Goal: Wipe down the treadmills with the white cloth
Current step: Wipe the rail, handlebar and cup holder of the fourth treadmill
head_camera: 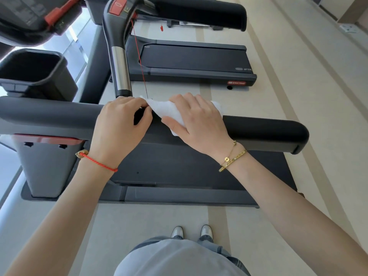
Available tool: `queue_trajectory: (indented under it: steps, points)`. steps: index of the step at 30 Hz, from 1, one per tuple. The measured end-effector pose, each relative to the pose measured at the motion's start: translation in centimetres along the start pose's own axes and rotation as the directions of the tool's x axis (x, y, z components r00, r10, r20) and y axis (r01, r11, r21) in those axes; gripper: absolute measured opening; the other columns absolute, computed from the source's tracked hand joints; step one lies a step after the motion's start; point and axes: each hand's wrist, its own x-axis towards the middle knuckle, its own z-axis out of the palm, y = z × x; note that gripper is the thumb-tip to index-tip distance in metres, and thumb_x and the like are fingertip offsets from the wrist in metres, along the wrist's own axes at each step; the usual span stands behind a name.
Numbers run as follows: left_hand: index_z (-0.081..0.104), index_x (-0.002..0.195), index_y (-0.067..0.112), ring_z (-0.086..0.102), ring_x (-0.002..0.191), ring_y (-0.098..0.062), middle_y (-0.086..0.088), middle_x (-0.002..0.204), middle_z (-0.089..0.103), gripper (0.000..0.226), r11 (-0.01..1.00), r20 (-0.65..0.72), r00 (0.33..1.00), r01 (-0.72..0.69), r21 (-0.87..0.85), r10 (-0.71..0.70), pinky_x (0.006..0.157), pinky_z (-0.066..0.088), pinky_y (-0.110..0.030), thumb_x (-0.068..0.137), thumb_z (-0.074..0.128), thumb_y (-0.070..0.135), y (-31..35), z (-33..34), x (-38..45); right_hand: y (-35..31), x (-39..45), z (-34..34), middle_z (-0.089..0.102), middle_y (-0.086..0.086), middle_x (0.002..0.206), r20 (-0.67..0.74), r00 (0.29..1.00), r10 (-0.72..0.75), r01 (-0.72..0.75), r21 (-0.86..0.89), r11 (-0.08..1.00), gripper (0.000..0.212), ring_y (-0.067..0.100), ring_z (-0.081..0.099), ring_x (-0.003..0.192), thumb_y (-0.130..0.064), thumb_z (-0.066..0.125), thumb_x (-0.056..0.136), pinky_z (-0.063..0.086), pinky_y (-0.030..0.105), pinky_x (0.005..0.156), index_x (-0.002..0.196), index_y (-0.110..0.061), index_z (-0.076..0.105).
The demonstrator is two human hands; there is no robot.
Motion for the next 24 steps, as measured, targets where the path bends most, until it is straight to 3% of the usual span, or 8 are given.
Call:
queue_trajectory:
  steps: [4,11,24]
  points:
    - [0.072,0.099,0.008,0.063,0.089,-0.028,-0.005,0.092,0.072,0.019,0.999,-0.01,0.999,-0.037,-0.024,0.037,0.078,0.053,-0.046,0.095,0.056,0.018,-0.1,-1.0,-1.0,-0.2,-0.5,-0.5,0.06,0.003,0.107,0.011,1.0,-0.025,0.024,0.073,0.997,0.054,0.027,0.052,0.088,-0.057,0.04,0.093,0.042,0.038,0.078,0.121,-0.015,0.058]
    - [0.07,0.098,0.009,0.062,0.091,-0.026,-0.001,0.094,0.071,0.014,0.994,-0.01,0.996,-0.091,-0.061,0.09,0.08,0.052,-0.044,0.094,0.059,0.016,1.3,-1.5,-2.2,-0.6,-3.1,-2.5,0.059,0.003,0.115,-0.092,0.995,0.048,-0.032,0.165,0.986,0.049,0.028,0.051,0.096,-0.039,0.068,0.087,0.039,0.036,0.084,0.125,-0.012,0.057]
    - [0.07,0.113,0.011,0.064,0.098,-0.02,0.001,0.105,0.072,0.021,0.929,0.068,0.952,-0.275,-0.248,0.3,0.081,0.055,-0.04,0.096,0.058,0.018,6.4,2.0,-4.4,-0.2,-14.5,-7.4,0.06,0.0,0.117,-0.092,0.929,0.358,-0.337,0.186,0.923,0.053,0.022,0.053,0.107,-0.041,0.071,0.086,0.044,0.04,0.096,0.127,-0.012,0.055]
